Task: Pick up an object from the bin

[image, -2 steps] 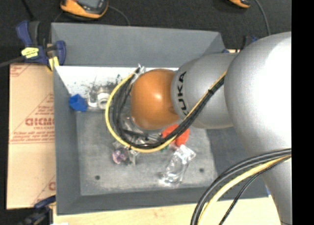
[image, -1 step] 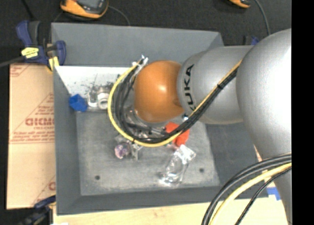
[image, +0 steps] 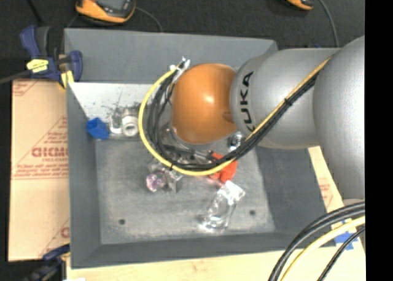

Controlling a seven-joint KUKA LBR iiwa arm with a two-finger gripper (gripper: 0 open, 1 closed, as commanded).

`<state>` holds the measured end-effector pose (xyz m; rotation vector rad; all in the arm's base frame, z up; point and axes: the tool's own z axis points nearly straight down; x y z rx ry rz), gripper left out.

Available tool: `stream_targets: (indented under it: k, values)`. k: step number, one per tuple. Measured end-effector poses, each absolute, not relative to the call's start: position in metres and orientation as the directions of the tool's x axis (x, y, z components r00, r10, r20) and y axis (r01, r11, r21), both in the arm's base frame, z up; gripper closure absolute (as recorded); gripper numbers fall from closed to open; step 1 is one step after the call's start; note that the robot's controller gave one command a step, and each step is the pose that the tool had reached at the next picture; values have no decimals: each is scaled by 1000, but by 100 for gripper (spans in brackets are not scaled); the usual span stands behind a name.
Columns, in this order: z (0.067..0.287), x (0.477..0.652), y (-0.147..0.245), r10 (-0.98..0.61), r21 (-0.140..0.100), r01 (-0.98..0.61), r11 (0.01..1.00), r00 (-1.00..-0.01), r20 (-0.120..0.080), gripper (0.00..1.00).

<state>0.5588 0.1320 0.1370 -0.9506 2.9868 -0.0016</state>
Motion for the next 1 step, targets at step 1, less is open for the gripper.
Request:
stream_targets:
  k: [1]
  values:
    - [164, 561, 132, -573, -3, -573, 820, -820, -7, 100]
